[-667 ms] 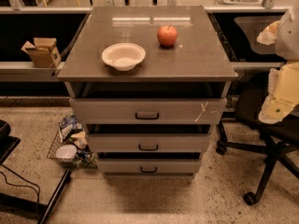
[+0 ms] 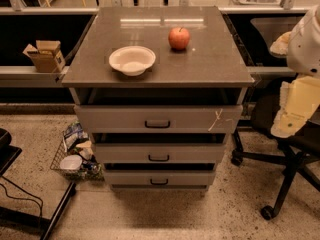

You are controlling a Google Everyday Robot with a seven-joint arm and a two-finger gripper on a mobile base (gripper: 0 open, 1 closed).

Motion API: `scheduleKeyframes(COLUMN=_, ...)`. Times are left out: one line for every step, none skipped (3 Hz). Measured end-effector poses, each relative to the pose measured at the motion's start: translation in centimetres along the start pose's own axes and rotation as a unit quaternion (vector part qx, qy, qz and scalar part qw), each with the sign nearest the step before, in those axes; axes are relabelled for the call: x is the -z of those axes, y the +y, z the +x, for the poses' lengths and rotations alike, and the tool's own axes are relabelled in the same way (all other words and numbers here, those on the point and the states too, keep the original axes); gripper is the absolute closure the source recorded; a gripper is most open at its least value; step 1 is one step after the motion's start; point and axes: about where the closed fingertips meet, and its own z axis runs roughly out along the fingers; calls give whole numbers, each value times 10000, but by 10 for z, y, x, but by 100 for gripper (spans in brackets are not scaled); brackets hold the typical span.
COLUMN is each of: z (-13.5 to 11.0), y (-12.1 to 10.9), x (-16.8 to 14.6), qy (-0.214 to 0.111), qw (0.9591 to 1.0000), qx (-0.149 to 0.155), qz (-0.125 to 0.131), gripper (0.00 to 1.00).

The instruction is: Open top drawer

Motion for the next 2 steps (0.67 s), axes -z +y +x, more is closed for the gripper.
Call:
scheduleKeyframes(z=5, y=6, x=-43, qy=35, qw=9999, qx=112, qz=-45, gripper=0)
scheduleKeyframes(z=1, y=3, x=-103, qy=18, qw=9995, qx=312, qz=34, gripper=0)
